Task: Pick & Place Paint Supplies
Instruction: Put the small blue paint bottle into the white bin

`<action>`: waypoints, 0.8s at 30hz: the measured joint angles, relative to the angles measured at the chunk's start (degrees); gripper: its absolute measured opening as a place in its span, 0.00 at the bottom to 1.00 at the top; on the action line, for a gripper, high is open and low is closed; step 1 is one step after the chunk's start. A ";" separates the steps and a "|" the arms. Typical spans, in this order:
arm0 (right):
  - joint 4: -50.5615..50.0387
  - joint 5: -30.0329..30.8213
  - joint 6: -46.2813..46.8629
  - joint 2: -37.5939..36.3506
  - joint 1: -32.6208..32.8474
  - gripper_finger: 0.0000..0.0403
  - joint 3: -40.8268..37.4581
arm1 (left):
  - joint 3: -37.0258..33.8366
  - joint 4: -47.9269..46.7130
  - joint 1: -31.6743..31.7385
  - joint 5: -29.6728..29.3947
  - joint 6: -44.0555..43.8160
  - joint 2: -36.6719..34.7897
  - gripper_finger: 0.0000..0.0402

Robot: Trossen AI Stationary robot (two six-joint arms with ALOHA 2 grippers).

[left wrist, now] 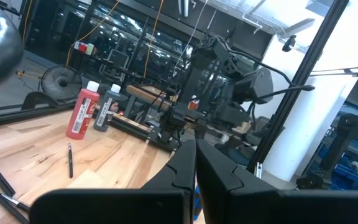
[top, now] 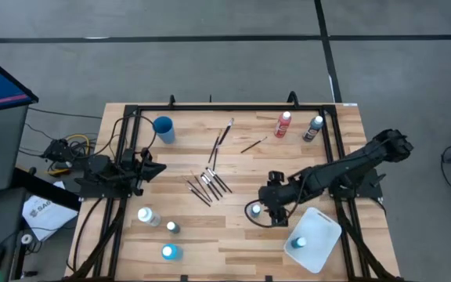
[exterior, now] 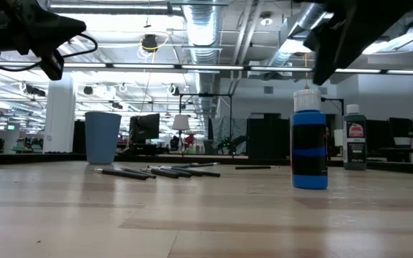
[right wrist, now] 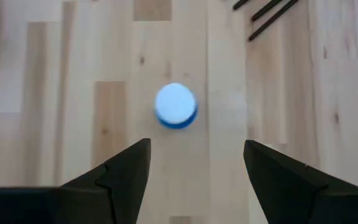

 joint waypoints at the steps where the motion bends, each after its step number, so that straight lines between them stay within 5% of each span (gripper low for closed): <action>1: 0.24 -0.16 -0.56 0.00 -0.28 0.62 0.00 | 0.00 0.00 -0.02 0.00 0.02 0.00 0.01; 24: 7.85 -4.92 -5.77 7.70 -2.06 0.62 0.00 | 0.00 0.72 -0.02 0.00 0.02 0.98 0.01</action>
